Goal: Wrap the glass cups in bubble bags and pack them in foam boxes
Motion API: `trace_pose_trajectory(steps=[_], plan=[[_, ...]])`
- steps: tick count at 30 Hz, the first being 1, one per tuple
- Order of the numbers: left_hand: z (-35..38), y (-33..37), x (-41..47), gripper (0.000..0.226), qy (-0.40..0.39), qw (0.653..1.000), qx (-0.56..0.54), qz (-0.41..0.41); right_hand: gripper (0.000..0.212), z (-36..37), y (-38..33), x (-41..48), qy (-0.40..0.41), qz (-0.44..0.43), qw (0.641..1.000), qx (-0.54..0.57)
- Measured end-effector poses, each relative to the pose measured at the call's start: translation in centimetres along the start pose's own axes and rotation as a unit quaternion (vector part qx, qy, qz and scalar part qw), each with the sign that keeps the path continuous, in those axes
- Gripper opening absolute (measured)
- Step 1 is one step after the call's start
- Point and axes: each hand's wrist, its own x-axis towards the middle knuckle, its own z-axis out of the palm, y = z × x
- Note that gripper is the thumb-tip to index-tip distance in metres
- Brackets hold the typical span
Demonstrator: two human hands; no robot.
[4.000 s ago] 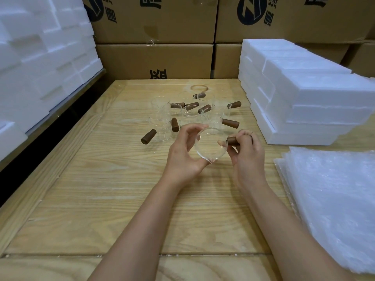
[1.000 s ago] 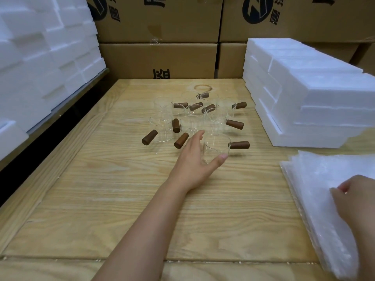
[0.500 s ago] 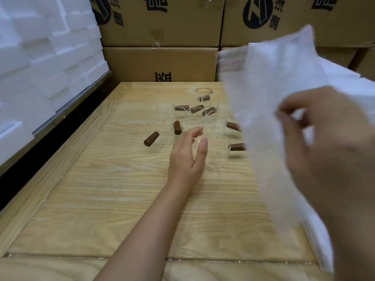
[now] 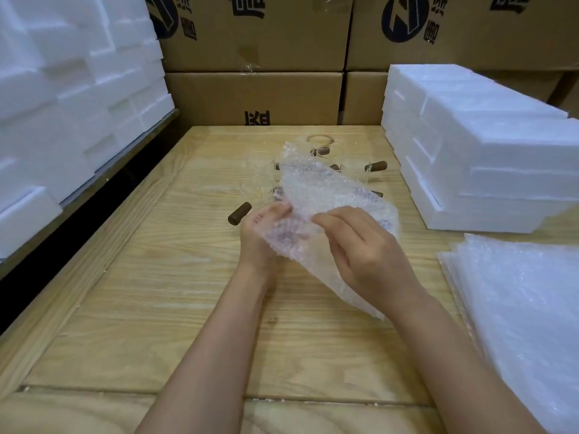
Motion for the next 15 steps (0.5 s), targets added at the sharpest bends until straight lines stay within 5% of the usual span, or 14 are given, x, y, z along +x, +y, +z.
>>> trace_pose_trajectory(steps=[7,11,15], plan=[[-0.4,1.2,0.1,0.025,0.112,0.99,0.046,0.066,0.045,-1.0,-0.4,-0.7,0.021,0.093,0.991,0.097],[-1.3,1.8,0.2,0.039,0.076,0.992,0.075,0.072,0.032,-1.4,-0.7,0.0,0.038,0.131,0.971,0.197],[-1.4,3.2,-0.2,0.043,0.077,0.996,0.024,0.025,0.015,-1.8,3.2,0.9,0.156,0.348,0.905,0.187]])
